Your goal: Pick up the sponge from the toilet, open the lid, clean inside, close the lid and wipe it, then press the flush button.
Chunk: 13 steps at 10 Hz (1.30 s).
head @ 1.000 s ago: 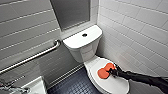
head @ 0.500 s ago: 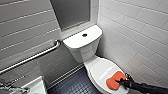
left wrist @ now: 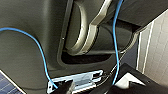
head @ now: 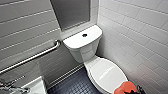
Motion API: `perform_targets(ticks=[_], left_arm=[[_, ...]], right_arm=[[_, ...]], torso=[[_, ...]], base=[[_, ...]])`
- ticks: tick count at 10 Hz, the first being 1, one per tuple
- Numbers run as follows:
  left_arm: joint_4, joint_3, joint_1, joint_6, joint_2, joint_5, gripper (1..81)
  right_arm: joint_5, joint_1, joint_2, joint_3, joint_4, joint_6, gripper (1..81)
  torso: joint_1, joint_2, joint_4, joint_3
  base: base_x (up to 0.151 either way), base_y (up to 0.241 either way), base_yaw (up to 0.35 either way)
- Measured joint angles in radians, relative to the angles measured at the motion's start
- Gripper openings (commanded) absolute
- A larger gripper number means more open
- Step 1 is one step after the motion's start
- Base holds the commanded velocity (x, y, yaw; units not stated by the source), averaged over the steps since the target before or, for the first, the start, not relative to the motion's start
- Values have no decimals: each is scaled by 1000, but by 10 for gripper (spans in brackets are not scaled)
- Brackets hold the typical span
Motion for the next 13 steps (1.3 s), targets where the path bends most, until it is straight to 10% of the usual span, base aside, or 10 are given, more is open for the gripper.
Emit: perform_targets(ticks=[7, 13], left_arm=[[12, 1, -3, 0, 0, 1, 811], [26, 1, -3, 0, 1, 1, 811]], right_arm=[[98, -358, -90, 66, -6, -5, 10], [32, -252, -235, 381, -39, -39, 10]], torso=[[0, 0, 0, 0], [0, 0, 0, 0]], base=[[0, 0, 0], [0, 0, 0]])
